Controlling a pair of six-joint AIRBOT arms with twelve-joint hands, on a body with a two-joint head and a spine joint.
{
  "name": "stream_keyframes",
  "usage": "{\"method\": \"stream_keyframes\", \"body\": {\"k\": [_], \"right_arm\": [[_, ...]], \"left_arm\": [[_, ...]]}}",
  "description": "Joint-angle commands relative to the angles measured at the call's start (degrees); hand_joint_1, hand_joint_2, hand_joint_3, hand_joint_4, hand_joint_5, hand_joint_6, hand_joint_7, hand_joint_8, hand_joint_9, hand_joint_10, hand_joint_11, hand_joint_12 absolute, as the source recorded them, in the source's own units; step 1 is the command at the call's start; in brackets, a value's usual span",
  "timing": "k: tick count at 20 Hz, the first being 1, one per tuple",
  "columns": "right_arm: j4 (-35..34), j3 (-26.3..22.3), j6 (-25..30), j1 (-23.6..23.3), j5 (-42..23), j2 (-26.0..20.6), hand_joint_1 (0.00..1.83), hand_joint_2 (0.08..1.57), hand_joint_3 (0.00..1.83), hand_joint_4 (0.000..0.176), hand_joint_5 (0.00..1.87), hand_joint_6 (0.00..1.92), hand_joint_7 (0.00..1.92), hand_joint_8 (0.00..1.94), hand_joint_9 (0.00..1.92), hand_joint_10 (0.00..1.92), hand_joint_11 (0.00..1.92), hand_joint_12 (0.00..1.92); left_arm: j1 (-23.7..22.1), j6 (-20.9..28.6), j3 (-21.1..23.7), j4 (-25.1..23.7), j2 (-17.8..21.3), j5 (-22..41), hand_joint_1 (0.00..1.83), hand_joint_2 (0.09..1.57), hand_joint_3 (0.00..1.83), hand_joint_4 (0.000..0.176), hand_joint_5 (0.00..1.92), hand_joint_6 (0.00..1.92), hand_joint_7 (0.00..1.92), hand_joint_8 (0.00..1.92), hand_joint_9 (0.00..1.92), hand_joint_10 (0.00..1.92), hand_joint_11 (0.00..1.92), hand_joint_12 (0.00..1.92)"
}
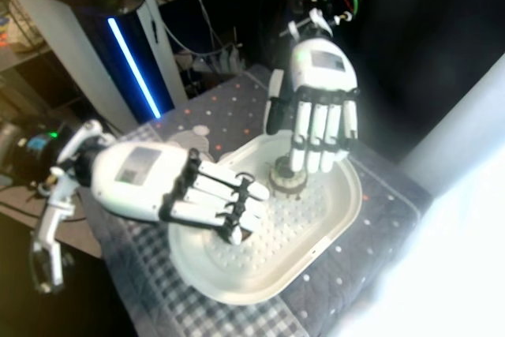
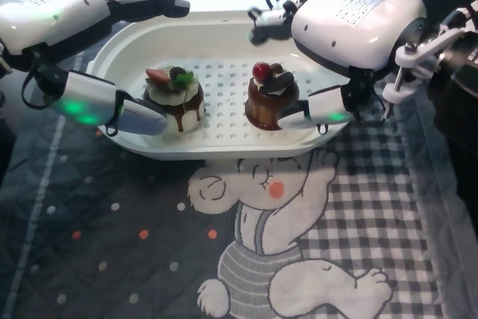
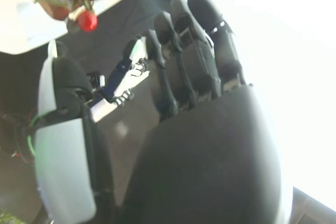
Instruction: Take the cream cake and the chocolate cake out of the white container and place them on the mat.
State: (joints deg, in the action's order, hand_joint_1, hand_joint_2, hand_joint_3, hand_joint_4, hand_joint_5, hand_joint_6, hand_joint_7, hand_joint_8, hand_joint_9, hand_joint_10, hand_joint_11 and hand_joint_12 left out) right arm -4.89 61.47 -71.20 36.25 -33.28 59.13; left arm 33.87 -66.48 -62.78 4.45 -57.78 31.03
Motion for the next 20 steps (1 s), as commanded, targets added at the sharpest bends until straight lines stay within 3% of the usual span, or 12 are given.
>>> {"method": "stream_keyframes", "body": {"k": [1,3,7,10,12,16,20], "right_arm": [[0.19,0.04,-0.29,-0.88,-6.96,0.06,0.84,0.9,0.01,0.0,0.59,0.05,0.62,0.07,0.37,0.63,0.04,1.63],[-0.09,0.19,-0.29,-0.88,-6.9,0.06,0.88,0.89,0.0,0.0,0.6,0.01,0.67,0.05,0.4,0.79,0.09,1.66],[-3.39,2.43,-0.29,-0.88,-5.85,1.26,0.89,0.89,0.0,0.0,0.51,0.0,0.61,0.0,0.46,0.35,0.0,1.4],[-5.49,4.26,-0.29,-0.88,-4.76,3.47,0.8,0.86,0.0,0.0,0.54,0.01,0.65,0.01,0.48,0.44,0.04,1.56],[-5.98,4.89,-0.29,-0.88,-4.17,4.62,0.81,0.88,0.01,0.0,0.57,0.01,0.68,0.01,0.49,0.53,0.1,1.52],[-6.39,5.12,-0.43,-0.88,-2.99,5.08,0.84,0.9,0.0,0.0,0.51,0.0,0.59,0.0,0.52,0.23,0.06,1.37],[-8.0,5.71,-2.81,-0.88,-1.3,5.86,0.88,0.88,0.0,0.0,0.51,0.0,0.6,0.0,0.54,0.22,0.06,1.42]], "left_arm": [[-0.65,0.04,0.03,0.01,-0.11,7.2,0.72,0.89,0.01,0.021,0.24,0.02,0.11,0.0,0.07,0.06,0.0,0.7],[-0.63,0.05,0.03,0.04,-0.06,7.04,0.72,0.91,0.01,0.031,0.24,0.01,0.15,0.01,0.11,0.05,0.0,0.76],[-1.84,0.04,-2.97,0.86,-2.12,2.97,0.73,0.9,0.0,0.007,0.28,0.01,0.24,0.02,0.24,0.08,0.0,1.17],[-2.37,0.05,-5.05,1.59,-3.69,-0.06,0.81,0.92,0.0,0.0,0.31,0.01,0.31,0.02,0.34,0.1,0.0,1.33],[-2.36,0.05,-5.9,1.72,-4.64,-1.59,0.81,0.91,0.0,0.0,0.32,0.01,0.35,0.03,0.37,0.11,0.0,1.37],[-2.04,0.04,-7.03,1.73,-6.25,-3.47,0.83,0.89,0.0,0.0,0.34,0.01,0.39,0.03,0.41,0.14,0.0,1.43],[-1.7,0.05,-8.1,2.42,-7.37,-4.36,0.84,0.91,0.0,0.0,0.36,0.01,0.4,0.02,0.38,0.15,0.0,1.39]]}}
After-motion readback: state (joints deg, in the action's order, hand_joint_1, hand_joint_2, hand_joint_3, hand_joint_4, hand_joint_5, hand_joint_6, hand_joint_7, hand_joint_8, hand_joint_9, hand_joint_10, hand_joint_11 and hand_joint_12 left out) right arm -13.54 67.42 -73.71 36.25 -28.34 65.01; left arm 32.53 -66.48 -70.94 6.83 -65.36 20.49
